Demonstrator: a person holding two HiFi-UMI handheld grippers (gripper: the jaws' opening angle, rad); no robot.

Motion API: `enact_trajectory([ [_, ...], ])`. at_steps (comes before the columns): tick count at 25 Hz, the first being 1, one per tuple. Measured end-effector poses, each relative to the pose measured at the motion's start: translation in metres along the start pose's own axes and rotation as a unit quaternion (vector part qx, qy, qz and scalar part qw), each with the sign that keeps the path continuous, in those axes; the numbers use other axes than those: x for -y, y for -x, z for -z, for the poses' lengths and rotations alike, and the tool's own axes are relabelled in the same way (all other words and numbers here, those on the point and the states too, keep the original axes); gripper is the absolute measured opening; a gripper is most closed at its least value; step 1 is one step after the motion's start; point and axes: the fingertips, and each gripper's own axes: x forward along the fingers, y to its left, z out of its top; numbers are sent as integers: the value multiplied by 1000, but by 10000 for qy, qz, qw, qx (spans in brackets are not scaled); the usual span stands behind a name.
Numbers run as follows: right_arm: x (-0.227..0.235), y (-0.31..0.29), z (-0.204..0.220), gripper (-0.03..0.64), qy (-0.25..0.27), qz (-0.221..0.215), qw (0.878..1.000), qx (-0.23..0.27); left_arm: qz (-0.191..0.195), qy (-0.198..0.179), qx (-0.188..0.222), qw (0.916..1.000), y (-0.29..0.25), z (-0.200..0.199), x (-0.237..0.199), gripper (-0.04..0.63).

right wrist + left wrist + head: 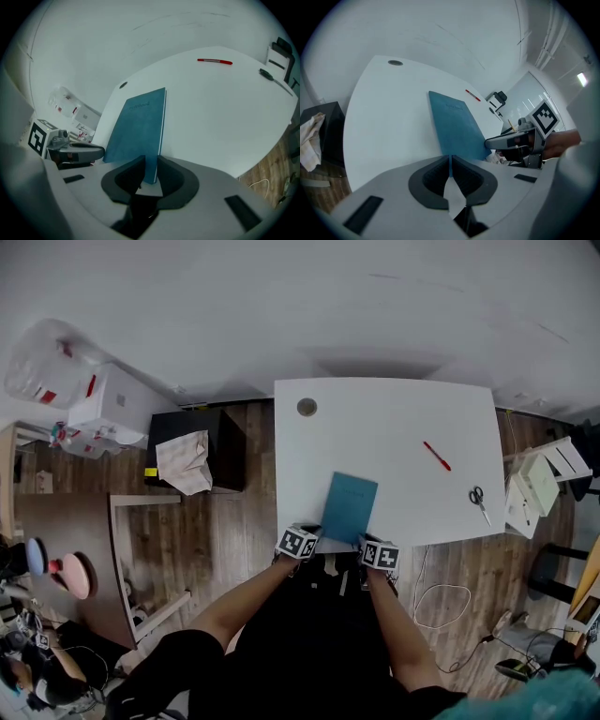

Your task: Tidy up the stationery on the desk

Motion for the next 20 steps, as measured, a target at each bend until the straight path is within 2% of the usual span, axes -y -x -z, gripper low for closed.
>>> enact_trajectory([
  [6,2,-6,-16,90,-82,135,9998,102,47,158,-9,9999,-1,1,-1,25],
  [11,1,-8,-15,91,19,-29,10000,-29,-298,95,-20,9995,5,2,-8,26],
  [14,3,-7,-14,91,80,-137,9998,-111,33,284,19,9996,1,5,2,28],
  [16,1,-8,-16,91,127,-189,9996,-153,175,430,29,9989,-1,3,4,62],
  [20,0,-9,-16,91,134,-328,9991,-217,-20,552,91,9984,0,2,-1,71],
])
